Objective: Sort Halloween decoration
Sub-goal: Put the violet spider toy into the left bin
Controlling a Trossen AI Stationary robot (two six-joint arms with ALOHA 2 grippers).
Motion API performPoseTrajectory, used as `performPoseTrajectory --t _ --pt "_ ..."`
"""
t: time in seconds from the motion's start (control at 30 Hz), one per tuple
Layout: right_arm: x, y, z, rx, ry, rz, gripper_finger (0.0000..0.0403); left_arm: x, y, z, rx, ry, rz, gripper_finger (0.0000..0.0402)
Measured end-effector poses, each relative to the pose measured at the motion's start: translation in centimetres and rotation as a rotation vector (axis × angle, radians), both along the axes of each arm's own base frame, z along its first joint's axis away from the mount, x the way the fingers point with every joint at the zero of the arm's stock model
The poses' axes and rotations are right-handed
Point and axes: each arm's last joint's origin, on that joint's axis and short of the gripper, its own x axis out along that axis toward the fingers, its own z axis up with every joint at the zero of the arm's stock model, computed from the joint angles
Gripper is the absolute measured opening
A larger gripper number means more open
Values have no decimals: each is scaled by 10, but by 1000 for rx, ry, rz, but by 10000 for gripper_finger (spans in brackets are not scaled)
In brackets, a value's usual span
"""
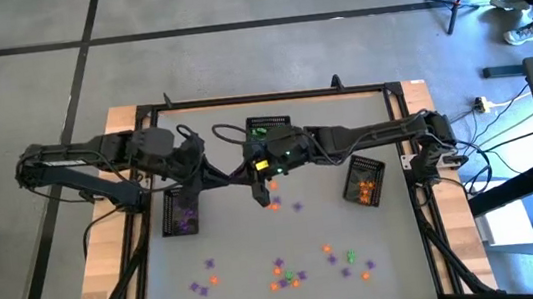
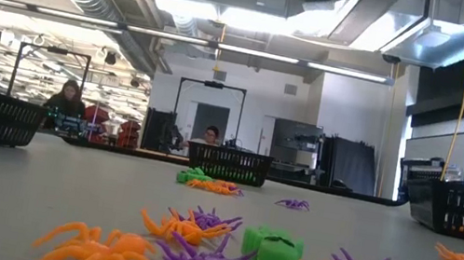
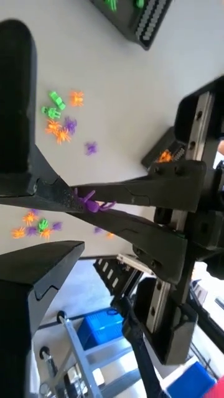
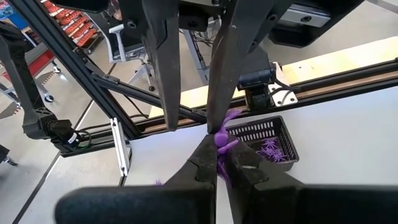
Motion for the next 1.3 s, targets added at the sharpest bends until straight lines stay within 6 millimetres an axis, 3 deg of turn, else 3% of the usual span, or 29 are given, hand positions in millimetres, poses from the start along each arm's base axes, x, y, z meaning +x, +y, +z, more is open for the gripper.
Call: performPoseTrajectory --t 0.47,0.9,1.3 --pt "-1 1 0 11 16 15 12 -14 3 7 147 -41 8 82" --pt "-1 1 -1 -2 18 12 12 10 -1 -4 101 -7 -86 82" --pt "-2 1 -3 -4 44 12 12 14 -1 -7 100 1 -88 82"
